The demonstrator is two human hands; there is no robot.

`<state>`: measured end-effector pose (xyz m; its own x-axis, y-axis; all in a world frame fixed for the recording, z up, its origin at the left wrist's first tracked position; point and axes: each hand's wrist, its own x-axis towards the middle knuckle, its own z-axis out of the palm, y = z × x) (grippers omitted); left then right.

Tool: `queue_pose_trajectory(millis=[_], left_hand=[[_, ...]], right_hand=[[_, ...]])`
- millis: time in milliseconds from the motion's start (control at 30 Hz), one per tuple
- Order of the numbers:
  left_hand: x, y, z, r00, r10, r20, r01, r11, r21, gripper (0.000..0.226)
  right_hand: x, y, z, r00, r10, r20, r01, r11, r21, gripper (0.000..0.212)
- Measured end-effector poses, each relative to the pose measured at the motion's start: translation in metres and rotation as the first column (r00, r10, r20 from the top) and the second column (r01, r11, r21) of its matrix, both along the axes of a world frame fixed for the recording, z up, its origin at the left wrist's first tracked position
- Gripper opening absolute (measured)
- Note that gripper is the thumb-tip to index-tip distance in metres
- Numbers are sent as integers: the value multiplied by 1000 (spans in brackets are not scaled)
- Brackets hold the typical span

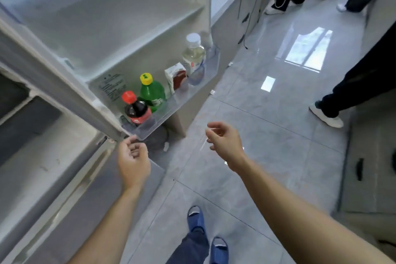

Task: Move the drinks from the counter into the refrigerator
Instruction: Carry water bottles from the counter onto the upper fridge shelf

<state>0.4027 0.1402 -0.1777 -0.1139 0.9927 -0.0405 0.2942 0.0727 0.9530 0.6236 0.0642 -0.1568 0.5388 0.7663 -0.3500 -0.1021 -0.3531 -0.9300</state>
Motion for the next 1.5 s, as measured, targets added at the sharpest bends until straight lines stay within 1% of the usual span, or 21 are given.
queue_pose_trajectory(millis=[100, 200, 300, 400, 467, 533, 667, 733, 867, 967, 1067, 1200, 1300, 1400, 1500], left_hand=[[20, -1, -34, 982, -171, -86, 159, 979, -126, 25], [34, -1, -66, 937, -321, -138, 271, 916, -295, 23], [50, 2, -96, 869, -475, -137, 359, 798, -484, 22], [66, 10, -120, 762, -630, -150, 404, 643, -651, 24], [80, 17, -129, 711, -685, -157, 411, 586, -698, 24], [102, 26, -135, 680, -717, -156, 424, 557, -714, 24], [161, 43, -143, 651, -746, -139, 451, 528, -720, 24], [191, 52, -146, 647, -751, -133, 460, 523, -718, 25], [251, 66, -147, 675, -726, -129, 448, 542, -711, 27], [287, 72, -141, 701, -695, -161, 401, 571, -716, 24], [314, 77, -138, 735, -655, -175, 371, 605, -705, 22], [329, 85, -138, 777, -597, -202, 297, 629, -718, 20], [334, 97, -142, 806, -543, -238, 211, 638, -741, 19], [340, 113, -150, 830, -490, -267, 129, 634, -762, 19], [350, 134, -159, 857, -435, -277, 70, 630, -773, 23]], right_hand=[[43, -33, -28, 987, -159, -27, 156, 983, -96, 13], [77, -74, -55, 946, -323, -24, 312, 928, -202, 19], [99, -118, -79, 883, -469, 0, 446, 839, -312, 20], [107, -160, -101, 818, -574, 17, 526, 737, -423, 21], [108, -186, -114, 786, -618, 24, 548, 679, -489, 22], [107, -210, -124, 756, -654, 26, 558, 623, -549, 22], [112, -247, -143, 715, -698, 36, 544, 524, -656, 23], [125, -257, -153, 702, -712, 21, 528, 500, -686, 25], [179, -257, -163, 715, -699, -29, 471, 511, -719, 25], [234, -244, -163, 763, -646, -27, 425, 532, -732, 25], [296, -217, -161, 823, -568, -21, 386, 585, -714, 24], [368, -163, -158, 870, -493, -12, 358, 647, -673, 21], [411, -112, -154, 900, -434, -21, 321, 695, -643, 19], [446, -56, -153, 929, -365, -64, 253, 750, -611, 18], [479, 5, -151, 959, -276, -64, 188, 789, -585, 16]])
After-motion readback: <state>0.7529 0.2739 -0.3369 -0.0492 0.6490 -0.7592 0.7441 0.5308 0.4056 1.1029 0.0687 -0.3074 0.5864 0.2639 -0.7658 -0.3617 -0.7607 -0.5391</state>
